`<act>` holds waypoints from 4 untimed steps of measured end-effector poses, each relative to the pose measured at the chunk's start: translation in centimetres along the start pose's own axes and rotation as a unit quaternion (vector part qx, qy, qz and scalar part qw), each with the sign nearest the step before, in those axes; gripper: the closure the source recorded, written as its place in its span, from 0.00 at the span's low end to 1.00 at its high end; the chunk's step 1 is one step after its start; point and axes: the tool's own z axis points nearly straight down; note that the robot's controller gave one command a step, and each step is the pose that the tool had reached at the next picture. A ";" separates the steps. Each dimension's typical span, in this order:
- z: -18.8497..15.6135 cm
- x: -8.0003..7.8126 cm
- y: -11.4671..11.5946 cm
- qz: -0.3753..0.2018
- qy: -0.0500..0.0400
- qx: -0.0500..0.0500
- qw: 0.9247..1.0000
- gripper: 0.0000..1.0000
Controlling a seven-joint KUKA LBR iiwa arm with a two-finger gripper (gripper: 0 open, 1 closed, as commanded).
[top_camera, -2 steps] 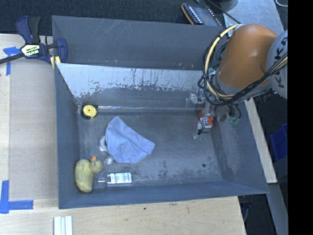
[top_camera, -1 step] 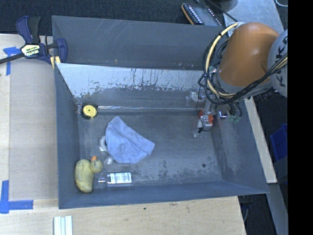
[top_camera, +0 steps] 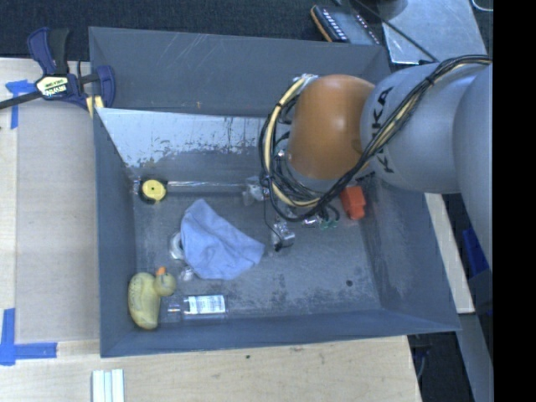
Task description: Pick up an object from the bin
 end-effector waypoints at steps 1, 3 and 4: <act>-3.3 4.5 6.3 0.021 -0.003 0.000 1.000 0.00; 3.3 2.8 6.3 -0.129 -0.004 0.001 0.992 0.00; 3.2 3.3 8.2 -0.244 -0.004 0.001 0.970 1.00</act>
Offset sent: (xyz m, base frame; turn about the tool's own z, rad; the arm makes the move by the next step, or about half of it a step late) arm -0.0392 0.0626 -0.0034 -0.0664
